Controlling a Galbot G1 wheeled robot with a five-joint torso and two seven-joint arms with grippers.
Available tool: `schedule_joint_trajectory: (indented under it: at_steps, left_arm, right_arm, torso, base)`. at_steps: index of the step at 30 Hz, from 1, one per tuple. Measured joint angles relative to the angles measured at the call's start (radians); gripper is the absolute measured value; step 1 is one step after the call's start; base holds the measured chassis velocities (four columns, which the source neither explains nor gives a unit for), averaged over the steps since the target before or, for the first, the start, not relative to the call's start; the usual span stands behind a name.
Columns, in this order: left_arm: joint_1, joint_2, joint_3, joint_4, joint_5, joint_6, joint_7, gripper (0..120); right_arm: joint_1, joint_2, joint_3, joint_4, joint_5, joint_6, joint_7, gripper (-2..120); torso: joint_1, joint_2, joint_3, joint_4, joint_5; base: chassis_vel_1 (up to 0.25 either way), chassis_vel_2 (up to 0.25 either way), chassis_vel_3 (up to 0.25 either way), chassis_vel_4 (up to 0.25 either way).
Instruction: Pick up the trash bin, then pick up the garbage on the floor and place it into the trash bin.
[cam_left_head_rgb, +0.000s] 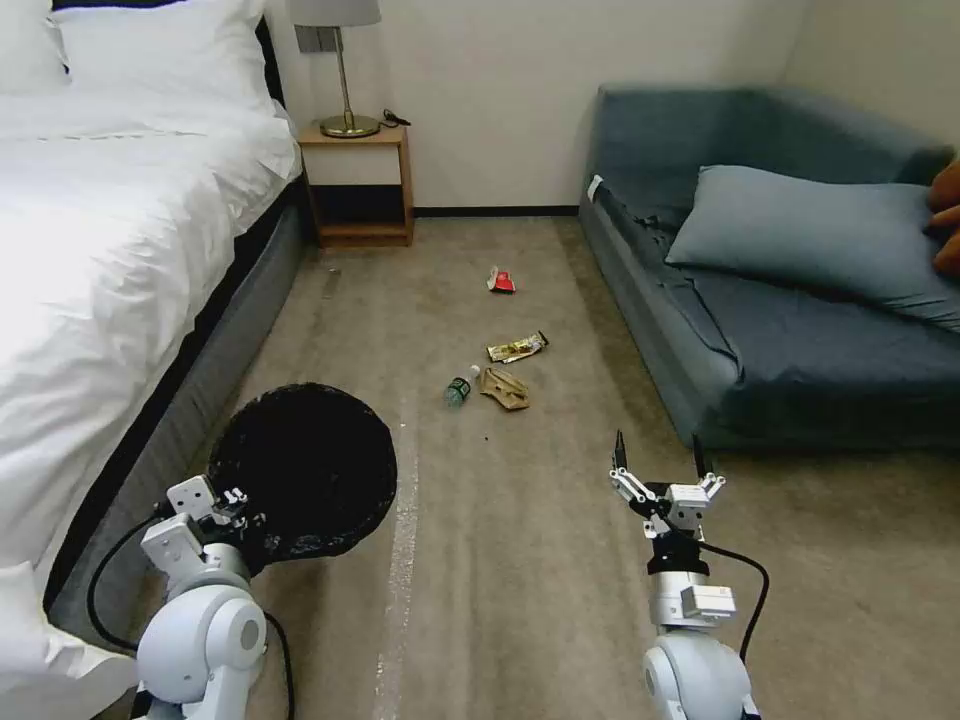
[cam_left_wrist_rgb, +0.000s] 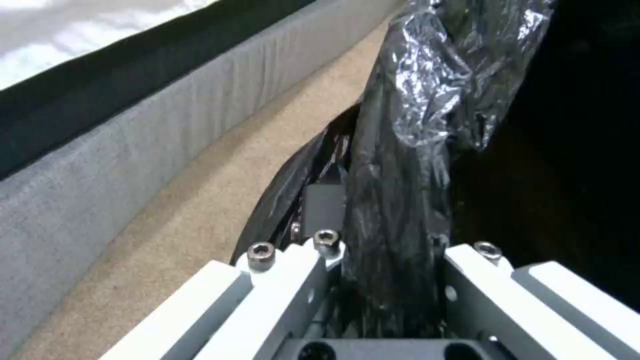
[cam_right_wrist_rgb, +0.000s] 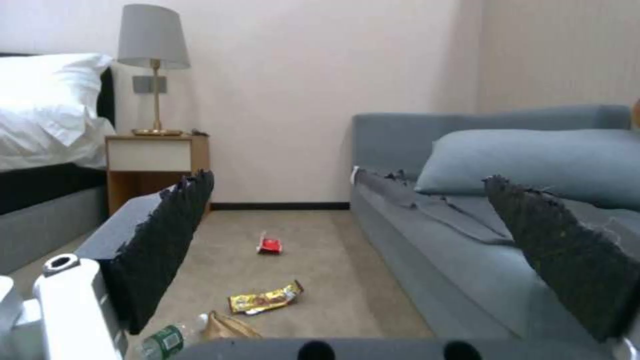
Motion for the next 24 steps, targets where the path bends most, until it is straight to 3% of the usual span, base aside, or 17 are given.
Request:
schedule_joint_trajectory:
  at_steps: [24]
  left_arm:
    - [0.009, -0.013, -0.004, -0.037, -0.038, -0.016, -0.003, 1]
  right_arm:
    - [0.000, -0.001, -0.001, -0.047, -0.009, 0.025, -0.044, 100]
  torso:
    - [0.000, 0.000, 0.000, 0.0000, 0.0000]
  base:
    - [-0.006, 0.006, 0.008, -0.009]
